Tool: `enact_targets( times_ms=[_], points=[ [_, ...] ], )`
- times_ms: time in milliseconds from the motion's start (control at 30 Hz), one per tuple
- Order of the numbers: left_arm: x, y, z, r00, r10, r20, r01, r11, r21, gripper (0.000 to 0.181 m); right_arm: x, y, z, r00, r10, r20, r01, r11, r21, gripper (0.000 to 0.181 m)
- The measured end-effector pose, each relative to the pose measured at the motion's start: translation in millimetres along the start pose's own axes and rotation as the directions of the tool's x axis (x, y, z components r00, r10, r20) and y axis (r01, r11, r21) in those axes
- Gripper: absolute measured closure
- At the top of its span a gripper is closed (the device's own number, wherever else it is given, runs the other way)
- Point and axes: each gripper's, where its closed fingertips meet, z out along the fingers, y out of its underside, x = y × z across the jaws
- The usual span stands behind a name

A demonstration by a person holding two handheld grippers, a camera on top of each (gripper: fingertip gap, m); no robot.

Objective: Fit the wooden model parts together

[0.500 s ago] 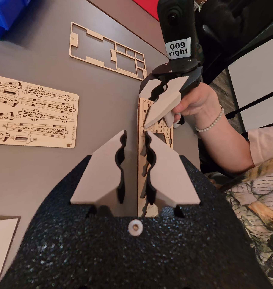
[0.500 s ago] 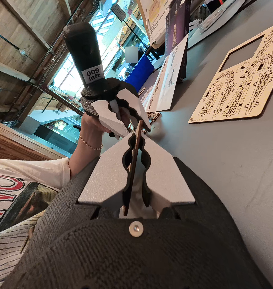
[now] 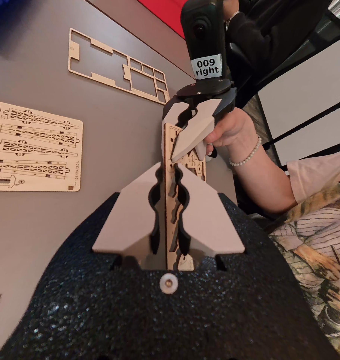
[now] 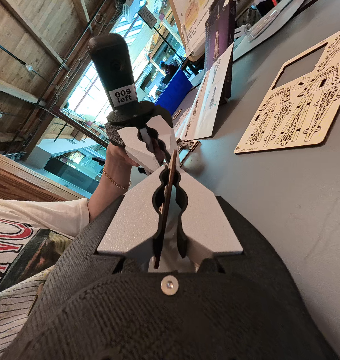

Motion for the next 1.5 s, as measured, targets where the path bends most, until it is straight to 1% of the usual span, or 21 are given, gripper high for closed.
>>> enact_targets(
  times_ms=[133,233,300,400,467,567,700,933,967,1033,1067,1133,1167,1200,1233,1300,1400,1500],
  points=[
    [2.0,-0.9,-0.7,0.998,-0.042,-0.056,0.042,0.999,0.010,0.176,-1.3,-0.2,-0.4,1.000,-0.002,0.008,0.002,1.000,0.002,0.180],
    [0.8,-0.9,-0.1,0.990,-0.102,-0.097,0.103,0.995,0.013,0.176,-0.3,-0.4,-0.4,1.000,0.001,0.003,-0.001,1.000,0.004,0.180],
    [-2.4,-0.3,1.0,0.991,-0.100,-0.085,0.102,0.995,0.019,0.176,3.2,-0.1,0.1,1.000,0.006,-0.019,-0.006,1.000,0.003,0.180],
    [-7.0,1.2,2.9,0.999,-0.046,-0.009,0.046,0.999,0.023,0.175,8.3,0.5,0.6,0.999,0.015,-0.050,-0.015,1.000,-0.001,0.180],
    [-5.5,0.6,2.4,0.999,-0.041,0.005,0.040,0.999,0.028,0.175,6.6,0.2,0.3,0.999,0.013,-0.040,-0.013,1.000,0.002,0.180],
    [-3.0,0.2,1.3,0.993,-0.107,-0.055,0.109,0.993,0.033,0.176,3.8,0.2,0.4,1.000,0.002,-0.026,-0.002,1.000,0.002,0.180],
    [-5.5,0.9,2.6,0.985,-0.154,-0.078,0.159,0.986,0.053,0.176,6.9,0.8,0.6,0.999,0.006,-0.046,-0.006,1.000,-0.002,0.180],
    [-11.3,3.6,4.3,0.993,-0.119,-0.017,0.120,0.990,0.077,0.175,13.1,2.6,1.9,0.996,0.016,-0.085,-0.017,1.000,-0.013,0.181],
    [-13.3,4.0,4.2,0.993,-0.116,-0.001,0.116,0.991,0.073,0.179,13.2,2.7,1.9,0.996,0.014,-0.086,-0.015,1.000,-0.014,0.181],
    [-19.8,8.8,7.0,0.994,-0.088,0.064,0.086,0.995,0.043,0.179,19.7,5.6,3.5,0.991,0.011,-0.135,-0.016,0.999,-0.033,0.178],
    [-18.7,9.0,6.3,0.994,-0.073,0.081,0.070,0.997,0.037,0.179,20.0,6.0,3.7,0.990,0.008,-0.138,-0.014,0.999,-0.037,0.178],
    [-11.9,5.7,0.8,0.996,-0.020,0.085,0.017,0.999,0.044,0.179,11.1,4.8,4.6,0.997,-0.002,-0.076,0.000,1.000,-0.031,0.177],
    [-11.7,2.4,-1.4,0.995,0.008,0.098,-0.014,0.998,0.063,0.177,9.9,3.2,4.4,0.998,-0.001,-0.064,-0.001,1.000,-0.020,0.177],
    [-11.2,-0.7,-3.4,0.994,0.032,0.105,-0.041,0.995,0.087,0.171,13.3,2.2,3.3,0.996,0.010,-0.083,-0.011,1.000,-0.012,0.177],
    [-9.4,-1.8,-4.8,0.995,0.039,0.096,-0.049,0.994,0.099,0.169,13.4,1.9,3.4,0.997,0.017,-0.079,-0.018,1.000,-0.009,0.178],
    [-3.4,-3.3,-6.7,0.998,0.020,0.055,-0.026,0.993,0.111,0.158,10.9,3.0,3.8,0.998,0.011,-0.065,-0.012,1.000,-0.017,0.178],
    [-7.0,-7.9,-12.3,0.996,0.004,0.092,-0.017,0.990,0.142,0.157,10.5,3.1,3.9,0.998,0.014,-0.060,-0.015,1.000,-0.017,0.178],
    [-6.7,-9.7,-19.7,0.988,0.047,0.149,-0.069,0.987,0.144,0.155,13.6,-0.7,2.1,0.997,0.032,-0.071,-0.031,0.999,0.010,0.178]
  ],
)
